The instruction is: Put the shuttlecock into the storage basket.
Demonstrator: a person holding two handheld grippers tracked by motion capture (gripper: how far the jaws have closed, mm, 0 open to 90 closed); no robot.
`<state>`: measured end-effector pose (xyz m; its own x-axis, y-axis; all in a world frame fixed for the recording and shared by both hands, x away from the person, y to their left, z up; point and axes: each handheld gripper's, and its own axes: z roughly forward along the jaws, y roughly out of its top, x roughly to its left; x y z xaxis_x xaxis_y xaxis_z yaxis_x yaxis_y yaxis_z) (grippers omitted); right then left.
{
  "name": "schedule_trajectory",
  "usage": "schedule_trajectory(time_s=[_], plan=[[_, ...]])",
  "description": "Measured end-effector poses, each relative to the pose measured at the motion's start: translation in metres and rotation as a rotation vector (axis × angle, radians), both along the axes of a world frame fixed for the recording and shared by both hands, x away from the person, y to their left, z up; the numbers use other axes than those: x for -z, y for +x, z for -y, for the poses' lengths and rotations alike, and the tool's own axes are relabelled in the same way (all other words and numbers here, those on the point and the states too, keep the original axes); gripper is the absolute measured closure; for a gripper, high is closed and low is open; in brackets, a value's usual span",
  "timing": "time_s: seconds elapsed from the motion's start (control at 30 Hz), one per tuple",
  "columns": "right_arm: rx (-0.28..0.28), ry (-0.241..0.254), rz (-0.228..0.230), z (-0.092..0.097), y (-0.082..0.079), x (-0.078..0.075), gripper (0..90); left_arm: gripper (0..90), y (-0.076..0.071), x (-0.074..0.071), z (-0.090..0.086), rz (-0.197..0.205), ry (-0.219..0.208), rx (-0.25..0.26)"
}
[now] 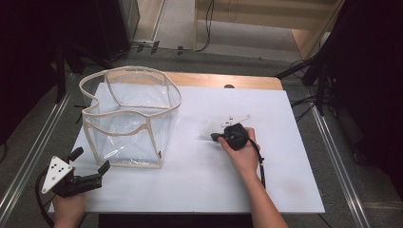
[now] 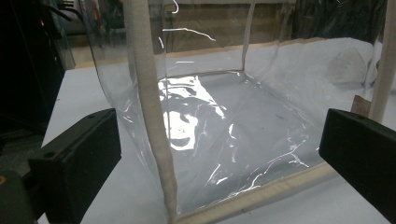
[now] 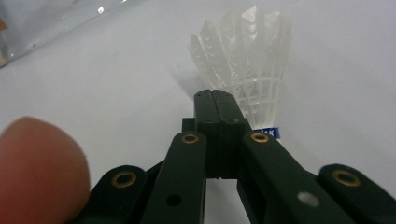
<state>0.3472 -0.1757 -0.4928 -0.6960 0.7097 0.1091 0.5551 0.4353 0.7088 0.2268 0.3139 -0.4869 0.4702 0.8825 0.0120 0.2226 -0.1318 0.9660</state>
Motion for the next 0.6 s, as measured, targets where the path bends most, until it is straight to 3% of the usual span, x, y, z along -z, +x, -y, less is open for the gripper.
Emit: schedule_trajectory(time_s=[0.23,0.4,0.47,0.6], plan=[[0.0,-0.003,-0.011,0.003,0.004,-0.002,87.2,0.0,0.0,0.0,0.0,0.0,-0.001,0.0],[-0.011,0.019,0.006,0.006,0.0,-0.009,80.8,0.0,0.0,0.0,0.0,-0.001,0.0,0.001],[-0.012,0.019,0.022,0.009,-0.002,-0.012,73.5,0.0,0.0,0.0,0.0,-0.001,0.0,0.001],[0.004,-0.013,0.062,0.013,-0.004,-0.017,46.4,0.0,0.0,0.0,0.0,-0.001,0.0,0.002]])
